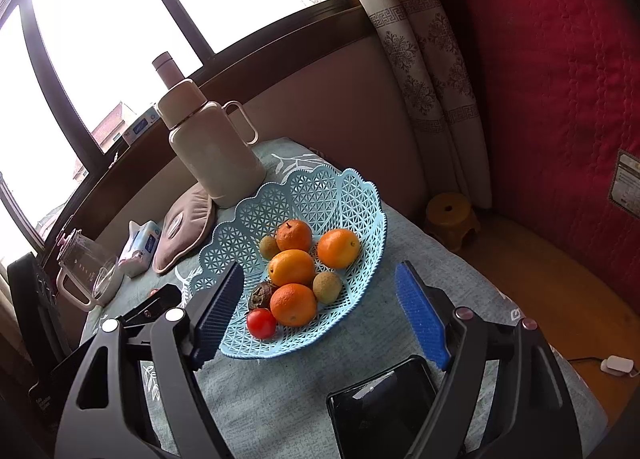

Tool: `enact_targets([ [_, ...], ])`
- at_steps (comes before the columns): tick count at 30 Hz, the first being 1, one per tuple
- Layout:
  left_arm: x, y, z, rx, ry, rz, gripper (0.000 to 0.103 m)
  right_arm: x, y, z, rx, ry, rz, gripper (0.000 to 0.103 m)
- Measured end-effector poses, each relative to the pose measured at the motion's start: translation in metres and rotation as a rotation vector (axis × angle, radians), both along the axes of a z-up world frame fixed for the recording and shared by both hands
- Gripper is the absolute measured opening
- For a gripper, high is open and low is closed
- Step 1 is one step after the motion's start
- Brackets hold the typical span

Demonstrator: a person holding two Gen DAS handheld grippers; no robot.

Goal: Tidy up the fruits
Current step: 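Withdraw the left tool and position its fingers around the dark beet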

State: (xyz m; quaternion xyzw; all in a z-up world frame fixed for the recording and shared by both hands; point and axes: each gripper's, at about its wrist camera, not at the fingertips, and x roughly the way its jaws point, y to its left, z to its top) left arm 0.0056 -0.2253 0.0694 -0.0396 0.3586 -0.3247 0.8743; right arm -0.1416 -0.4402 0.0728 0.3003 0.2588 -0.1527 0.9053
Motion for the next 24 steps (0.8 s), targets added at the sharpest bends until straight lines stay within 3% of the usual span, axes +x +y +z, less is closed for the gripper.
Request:
enact_targets([
  [5, 0.002, 0.011, -0.002, -0.009, 0.010, 0.025, 0.077, 0.001, 0.003, -0.001, 0.002, 0.003, 0.005, 0.080],
  [24, 0.017, 0.066, -0.010, -0.038, 0.080, 0.149, 0.077, 0.002, 0.012, -0.003, 0.001, 0.012, 0.026, 0.080],
])
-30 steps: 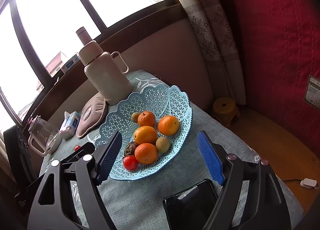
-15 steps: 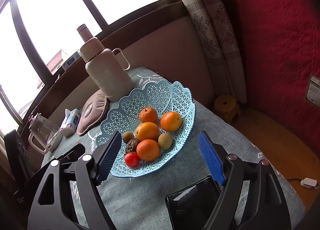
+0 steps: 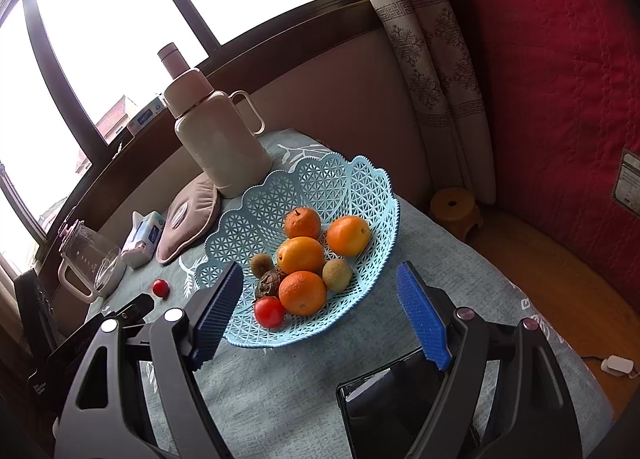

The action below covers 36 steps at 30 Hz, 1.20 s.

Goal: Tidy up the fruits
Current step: 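Withdraw the left tool and position its fingers around the dark beet, then close the left tool on the beet and lift it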

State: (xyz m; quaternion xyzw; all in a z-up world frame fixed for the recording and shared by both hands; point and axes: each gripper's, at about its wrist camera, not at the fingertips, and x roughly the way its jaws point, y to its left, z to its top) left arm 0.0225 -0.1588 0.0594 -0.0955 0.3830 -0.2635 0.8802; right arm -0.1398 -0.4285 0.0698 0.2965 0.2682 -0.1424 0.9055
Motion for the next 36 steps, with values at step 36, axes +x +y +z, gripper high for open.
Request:
enact_targets([
  [36, 0.032, 0.032, -0.042, 0.193, 0.050, 0.155, 0.077, 0.014, 0.050, -0.008, -0.008, 0.033, 0.152, 0.081],
])
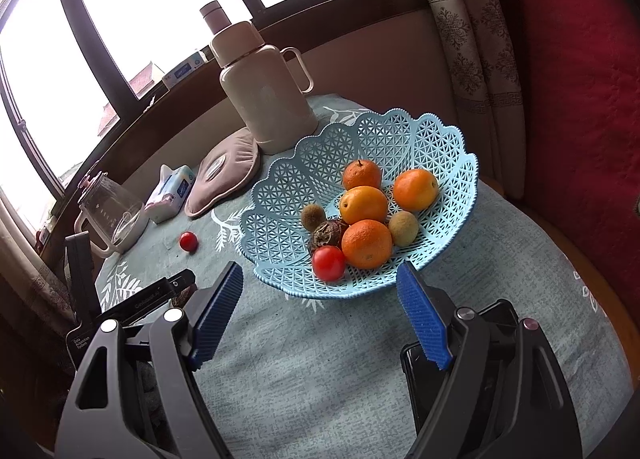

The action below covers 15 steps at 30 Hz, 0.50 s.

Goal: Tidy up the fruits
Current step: 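Close the left tool on the beet and lift it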

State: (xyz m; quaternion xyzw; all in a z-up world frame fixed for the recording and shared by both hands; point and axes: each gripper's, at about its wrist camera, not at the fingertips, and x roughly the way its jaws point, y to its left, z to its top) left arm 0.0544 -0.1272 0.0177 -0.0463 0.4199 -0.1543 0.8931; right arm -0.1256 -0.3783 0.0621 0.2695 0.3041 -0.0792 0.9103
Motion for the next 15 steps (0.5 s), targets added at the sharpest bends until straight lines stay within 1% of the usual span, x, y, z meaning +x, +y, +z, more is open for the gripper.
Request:
enact_targets([
  [6, 0.0066, -0.0017, -0.0036, 0.026, 0.011, 0.010, 0.077, 0.0007, 0.0031, -0.0006, -0.002, 0.004, 0.010, 0.081],
  [15, 0.0017, -0.0034, -0.0057, 0.060, 0.003, -0.003, 0.077, 0.0007, 0.0021, 0.0006, -0.001, 0.000, 0.010, 0.081],
])
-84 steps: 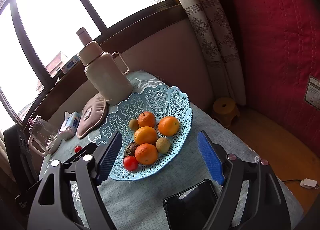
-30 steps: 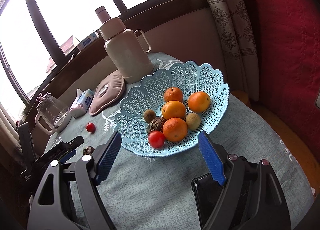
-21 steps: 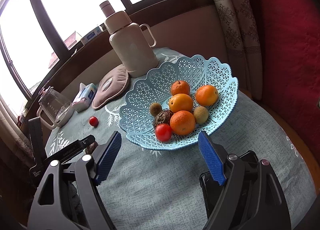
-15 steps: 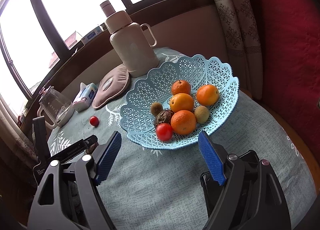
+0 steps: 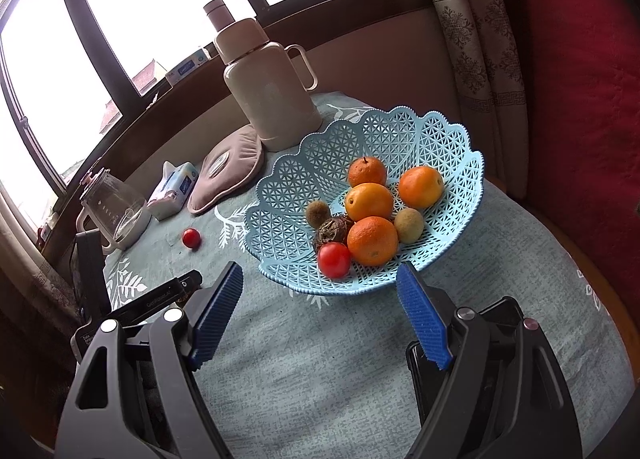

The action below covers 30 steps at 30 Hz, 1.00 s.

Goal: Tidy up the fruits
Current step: 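Close the left tool on the beet and lift it, then grasp the small cherry tomato with the right tool while the left tool holds the beet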

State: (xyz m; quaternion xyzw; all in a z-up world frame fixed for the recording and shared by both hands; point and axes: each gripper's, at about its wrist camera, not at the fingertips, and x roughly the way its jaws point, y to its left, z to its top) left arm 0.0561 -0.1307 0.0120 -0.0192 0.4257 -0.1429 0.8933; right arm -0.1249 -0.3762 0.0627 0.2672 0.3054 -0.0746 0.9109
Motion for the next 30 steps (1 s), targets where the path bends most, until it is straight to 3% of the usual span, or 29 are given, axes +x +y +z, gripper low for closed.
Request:
enact_targets([
  [3, -0.002, -0.002, 0.000, 0.024, -0.008, -0.001, 0.071, 0.000, 0.000, 0.000, -0.001, 0.000, 0.000, 0.081],
  [8, -0.009, -0.010, 0.000, 0.053, -0.031, -0.055, 0.049, -0.001, 0.001, 0.001, -0.004, 0.000, 0.000, 0.081],
  [10, -0.014, -0.012, -0.001, 0.067, -0.041, -0.075, 0.044, -0.002, 0.000, 0.000, -0.004, 0.000, -0.002, 0.081],
  [19, -0.021, 0.002, 0.005, 0.035, -0.053, -0.054, 0.043, -0.002, 0.003, -0.001, -0.006, 0.006, -0.008, 0.081],
  [30, -0.037, 0.049, 0.027, 0.012, -0.135, 0.038, 0.043, 0.023, 0.032, 0.016, -0.059, -0.008, 0.055, 0.081],
])
